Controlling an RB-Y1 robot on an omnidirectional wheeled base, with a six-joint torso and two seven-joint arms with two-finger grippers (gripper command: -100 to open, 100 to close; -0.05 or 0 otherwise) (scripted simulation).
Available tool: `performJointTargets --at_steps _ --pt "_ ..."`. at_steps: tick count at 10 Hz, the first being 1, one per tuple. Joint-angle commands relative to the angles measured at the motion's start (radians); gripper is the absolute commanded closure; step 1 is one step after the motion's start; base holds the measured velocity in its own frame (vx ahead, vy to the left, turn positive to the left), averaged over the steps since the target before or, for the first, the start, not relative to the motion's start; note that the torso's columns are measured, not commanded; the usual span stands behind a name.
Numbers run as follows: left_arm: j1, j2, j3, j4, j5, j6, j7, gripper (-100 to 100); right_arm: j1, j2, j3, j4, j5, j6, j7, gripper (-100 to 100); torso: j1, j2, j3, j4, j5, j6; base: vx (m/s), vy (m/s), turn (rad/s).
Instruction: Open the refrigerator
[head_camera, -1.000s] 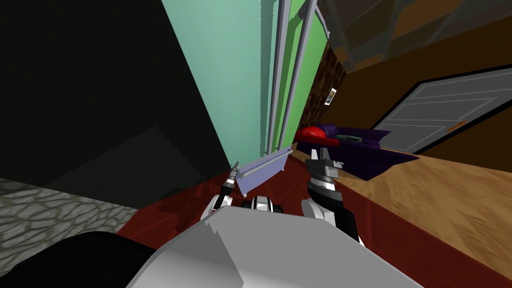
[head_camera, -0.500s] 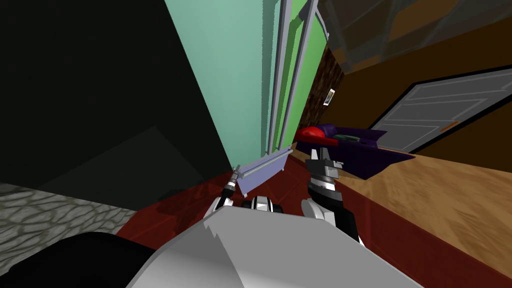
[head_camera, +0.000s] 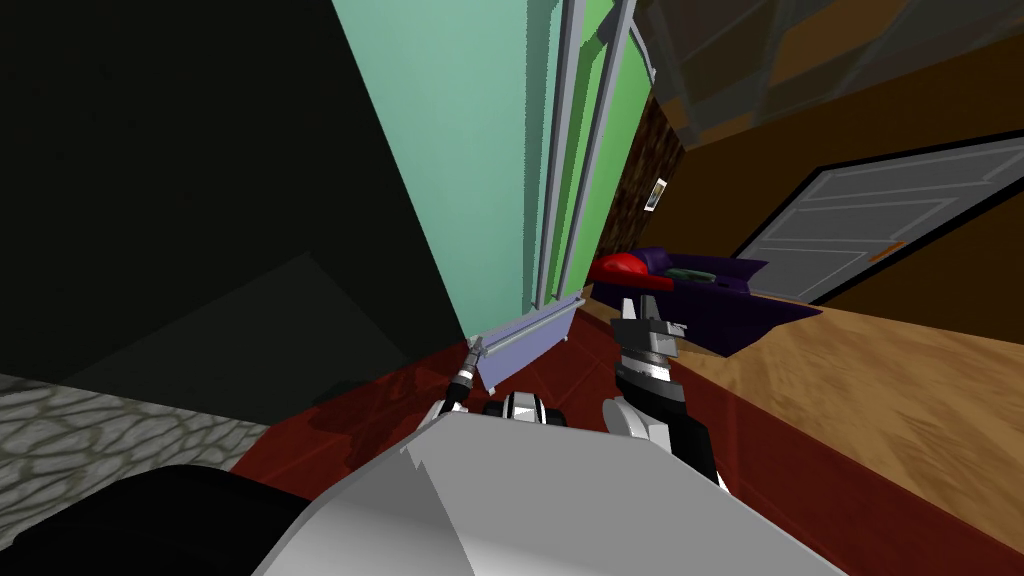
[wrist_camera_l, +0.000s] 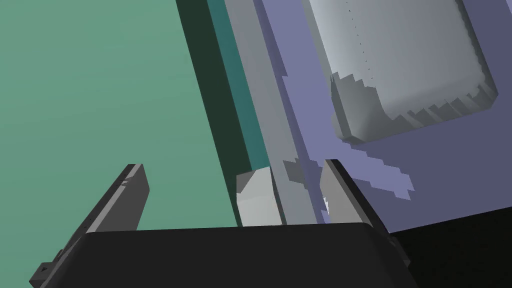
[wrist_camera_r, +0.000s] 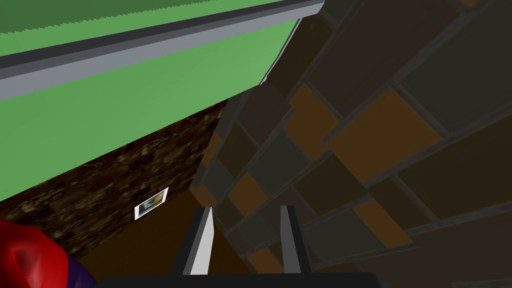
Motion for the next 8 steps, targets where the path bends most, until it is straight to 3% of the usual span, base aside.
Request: performJointTargets --at_steps 1,6,8 --pt "-0.011 -0.014 -0.010 0.079 -0.001 -0.008 -0.002 -100 0.000 0.000 0.000 0.000 0.000 0.000 0.000 0 0.000 0.000 0.000 0.000 0.000 0.000 -0.013 0.030 -0.024" --pt "-0.032 -0.062 -0.024 0.222 -0.001 -0.025 -0.002 -100 0.000 0.000 0.000 0.000 0.000 0.000 0.000 0 -0.001 0.000 0.000 0.000 0.000 0.000 -0.006 0.027 -0.022" --pt "-0.035 -0.080 -0.026 0.247 -0.001 -0.028 -0.003 -100 0.000 0.000 0.000 0.000 0.000 0.000 0.000 0 0.000 0.000 0.000 0.000 0.000 0.000 -0.004 0.020 -0.012"
